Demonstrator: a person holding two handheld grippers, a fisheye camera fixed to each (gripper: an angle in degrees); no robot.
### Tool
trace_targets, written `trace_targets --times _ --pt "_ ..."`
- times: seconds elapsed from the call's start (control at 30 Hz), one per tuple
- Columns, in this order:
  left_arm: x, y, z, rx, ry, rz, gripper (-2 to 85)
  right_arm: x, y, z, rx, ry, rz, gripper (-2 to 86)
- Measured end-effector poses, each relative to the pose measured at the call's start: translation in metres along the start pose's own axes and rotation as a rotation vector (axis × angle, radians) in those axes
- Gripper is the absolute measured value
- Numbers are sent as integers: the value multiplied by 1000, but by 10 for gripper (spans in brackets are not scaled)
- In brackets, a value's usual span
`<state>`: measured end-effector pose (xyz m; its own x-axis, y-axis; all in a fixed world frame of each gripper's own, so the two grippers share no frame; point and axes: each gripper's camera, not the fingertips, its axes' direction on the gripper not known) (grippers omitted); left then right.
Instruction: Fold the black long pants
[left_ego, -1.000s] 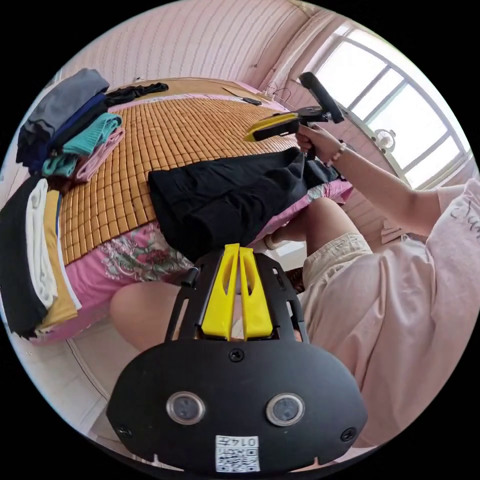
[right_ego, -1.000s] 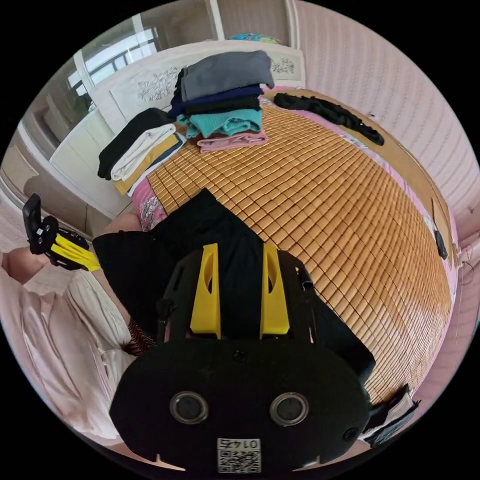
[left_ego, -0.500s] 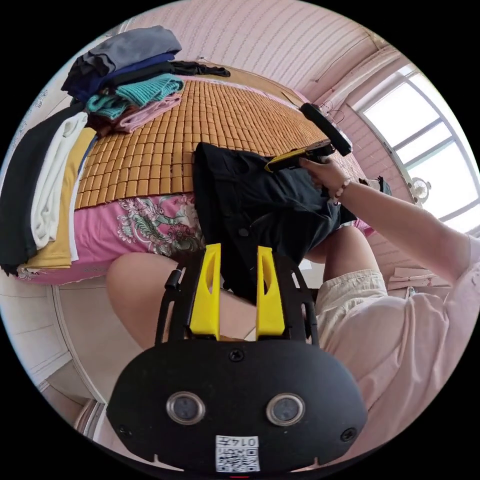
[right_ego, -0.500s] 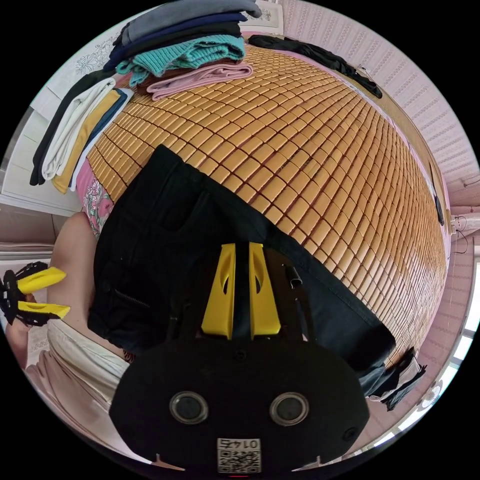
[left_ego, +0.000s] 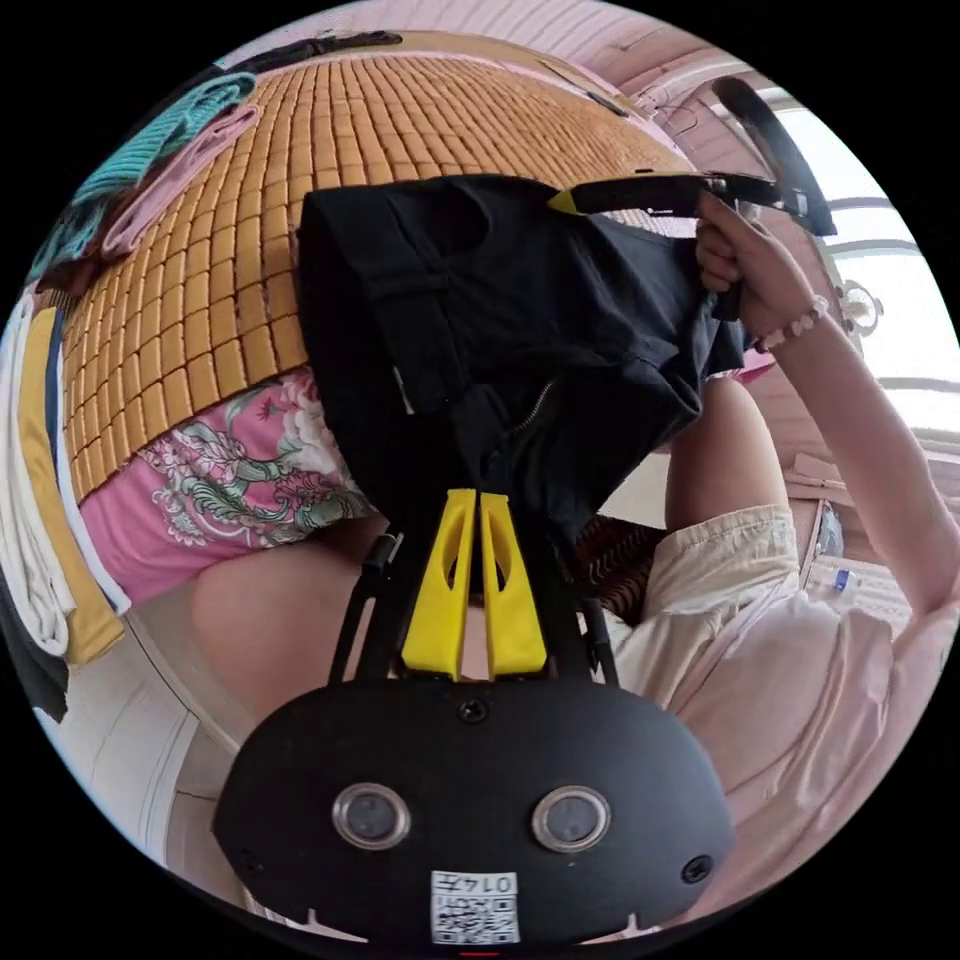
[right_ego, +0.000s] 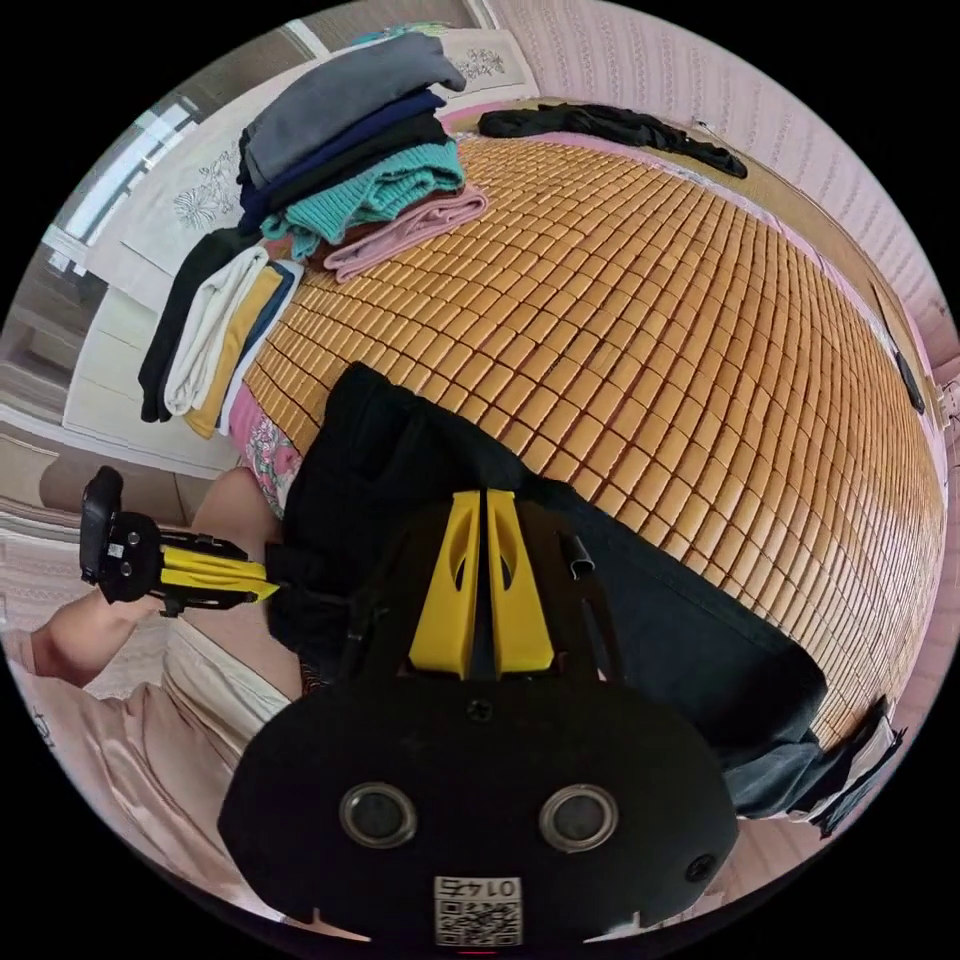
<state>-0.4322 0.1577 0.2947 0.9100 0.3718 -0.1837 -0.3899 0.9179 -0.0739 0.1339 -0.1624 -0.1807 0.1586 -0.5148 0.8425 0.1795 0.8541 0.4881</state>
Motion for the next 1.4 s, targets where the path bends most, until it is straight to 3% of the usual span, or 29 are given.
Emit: trace_targets --times 0.13,0.27,0.37,0.47,0.57,0.7,0.8,0.87,0.97,1.07,1.13,1.4 --pt "0 29 -87 208 -14 -9 -9 -7 -15 -65 143 -48 -137 -8" --pt "-17 67 -174 458 -162 -103 -8 -32 -48 -120 284 -22 -254 -2" --pt "-38 69 -193 451 -256 -187 1 -29 -63 -132 338 -100 -231 30" --pt "-64 68 -165 331 -449 -321 44 -8 -56 -103 174 -208 -152 103" --pt "-42 86 -142 347 -521 -259 57 22 8 -87 140 -290 -132 107" --pt "17 121 -115 463 -498 -50 58 75 133 -83 150 -198 17 88" --pt "51 128 -91 482 -548 63 58 125 247 -95 129 -109 269 77" --pt "60 122 -78 478 -537 87 59 162 330 -119 187 -93 532 74" --pt "59 103 -69 506 -380 29 76 193 403 -153 347 -84 702 71" --pt "62 74 -60 547 -233 39 110 218 437 -181 456 -35 798 77" --pt "65 52 -48 517 -229 38 117 234 440 -194 462 13 813 85" --pt "78 -38 3 368 -505 103 149 328 412 -219 300 142 815 136"
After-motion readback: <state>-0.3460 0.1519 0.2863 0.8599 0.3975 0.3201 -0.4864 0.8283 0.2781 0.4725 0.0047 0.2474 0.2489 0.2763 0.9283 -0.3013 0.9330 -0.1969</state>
